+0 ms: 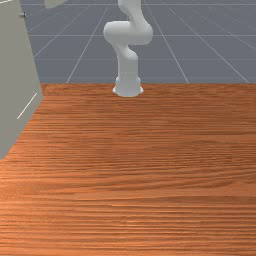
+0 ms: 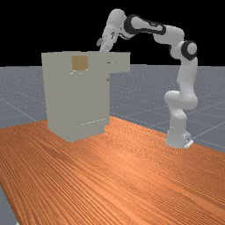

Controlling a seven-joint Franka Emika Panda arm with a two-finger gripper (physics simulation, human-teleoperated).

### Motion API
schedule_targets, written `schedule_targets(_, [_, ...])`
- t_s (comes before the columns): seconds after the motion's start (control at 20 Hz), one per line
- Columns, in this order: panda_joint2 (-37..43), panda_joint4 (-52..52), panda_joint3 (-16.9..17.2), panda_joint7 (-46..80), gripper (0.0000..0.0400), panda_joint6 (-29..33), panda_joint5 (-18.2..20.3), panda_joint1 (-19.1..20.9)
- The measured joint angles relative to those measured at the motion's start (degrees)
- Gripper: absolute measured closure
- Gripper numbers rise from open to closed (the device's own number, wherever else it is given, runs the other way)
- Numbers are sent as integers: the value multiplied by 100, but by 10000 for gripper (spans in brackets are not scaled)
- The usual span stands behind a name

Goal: Open the drawer

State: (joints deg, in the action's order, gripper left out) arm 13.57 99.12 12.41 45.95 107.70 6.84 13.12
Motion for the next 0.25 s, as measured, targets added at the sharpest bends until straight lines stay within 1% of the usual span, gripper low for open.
schedule_targets(0.1, [119, 137, -125, 41, 393, 25, 65, -30])
schedule_targets(0.25, [421, 459, -453, 173, 399, 38, 155, -273])
